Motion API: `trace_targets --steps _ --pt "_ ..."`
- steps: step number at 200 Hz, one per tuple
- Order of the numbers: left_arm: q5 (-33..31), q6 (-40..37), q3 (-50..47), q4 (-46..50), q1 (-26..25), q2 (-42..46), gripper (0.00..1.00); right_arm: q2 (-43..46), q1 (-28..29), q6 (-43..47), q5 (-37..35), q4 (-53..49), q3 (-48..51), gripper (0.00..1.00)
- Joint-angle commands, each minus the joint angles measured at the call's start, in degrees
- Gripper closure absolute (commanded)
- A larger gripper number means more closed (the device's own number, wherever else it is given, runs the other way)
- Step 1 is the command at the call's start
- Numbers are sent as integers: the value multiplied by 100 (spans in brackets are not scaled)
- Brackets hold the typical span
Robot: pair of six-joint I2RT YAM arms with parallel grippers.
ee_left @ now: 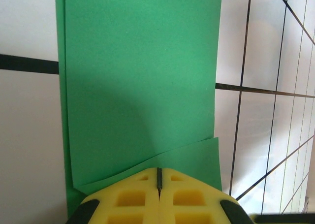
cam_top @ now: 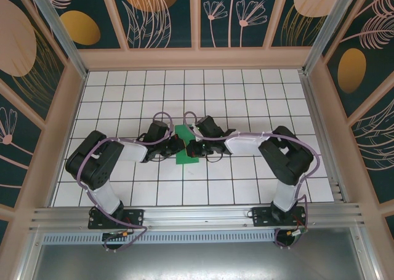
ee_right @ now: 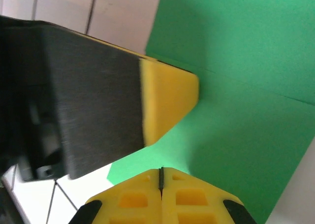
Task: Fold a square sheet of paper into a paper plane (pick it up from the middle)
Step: Fold the triangle a second time at the center of the table.
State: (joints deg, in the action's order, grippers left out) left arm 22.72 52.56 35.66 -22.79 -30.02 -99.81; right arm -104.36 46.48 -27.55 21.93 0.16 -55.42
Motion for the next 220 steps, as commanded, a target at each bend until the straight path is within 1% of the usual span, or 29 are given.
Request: trace_targets --steps 1,37,69,108,153,173,195,220 --pt "-488 -183 -305 816 -24 -458 100 -193 -53 68 -198 59 -211 100" --pt "-488 -213 -349 799 -25 -454 100 -347 -75 1 -321 154 -159 100" --pt "-531 -237 -358 857 -22 -443 100 -262 -86 -47 -262 207 119 100" --pt "-672 -246 -358 925 -22 -414 100 236 -77 -135 -137 248 953 100" --pt "-665 -237 -289 901 -21 -452 100 1067 -78 -227 -225 -77 1813 100" --pt "-616 -338 -213 867 -21 -435 100 1453 -116 -199 -313 -238 1821 100" --pt "-513 -453 -200 781 -22 -363 100 1785 -148 -163 -294 -186 1553 100" --pt "-445 -553 -146 652 -21 -285 100 1759 -171 -264 -335 209 1307 100"
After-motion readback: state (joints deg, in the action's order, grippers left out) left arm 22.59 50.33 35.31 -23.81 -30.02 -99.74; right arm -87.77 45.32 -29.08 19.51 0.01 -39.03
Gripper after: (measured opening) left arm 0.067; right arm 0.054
